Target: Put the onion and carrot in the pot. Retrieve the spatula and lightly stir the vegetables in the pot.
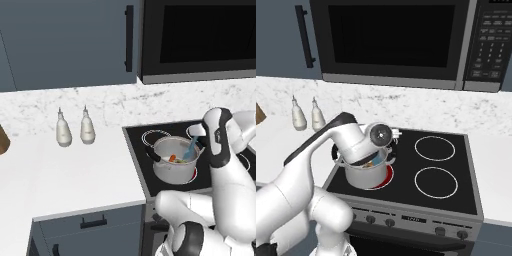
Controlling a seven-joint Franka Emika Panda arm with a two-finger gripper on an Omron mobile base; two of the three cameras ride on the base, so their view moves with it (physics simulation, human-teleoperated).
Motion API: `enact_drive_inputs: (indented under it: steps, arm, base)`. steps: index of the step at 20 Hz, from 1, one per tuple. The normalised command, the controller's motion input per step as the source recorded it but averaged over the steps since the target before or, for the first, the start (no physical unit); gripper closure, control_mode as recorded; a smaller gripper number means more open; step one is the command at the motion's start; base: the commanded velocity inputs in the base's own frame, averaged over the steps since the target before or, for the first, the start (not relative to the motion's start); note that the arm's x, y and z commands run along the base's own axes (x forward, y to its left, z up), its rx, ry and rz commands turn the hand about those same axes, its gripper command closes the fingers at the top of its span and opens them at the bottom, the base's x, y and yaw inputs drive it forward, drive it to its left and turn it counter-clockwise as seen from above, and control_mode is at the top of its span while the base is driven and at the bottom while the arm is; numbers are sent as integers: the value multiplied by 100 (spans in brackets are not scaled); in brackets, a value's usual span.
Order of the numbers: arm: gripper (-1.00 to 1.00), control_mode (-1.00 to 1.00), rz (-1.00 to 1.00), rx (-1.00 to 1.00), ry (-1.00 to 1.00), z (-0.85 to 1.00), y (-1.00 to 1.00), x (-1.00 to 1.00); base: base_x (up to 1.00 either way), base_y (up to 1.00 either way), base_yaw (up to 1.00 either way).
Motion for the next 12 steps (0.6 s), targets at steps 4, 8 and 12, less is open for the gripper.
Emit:
enact_drive_inputs:
  steps: [4,8,12]
  arm:
    - [100,-100,-3,24,0,-1,42,0]
    - [100,-100,-2,26,0,0,59,0]
    - [100,-100,-8,16,5,-10,36,4]
  base:
    - [0,0,0]
    - [0,0,0]
    - [0,0,0]
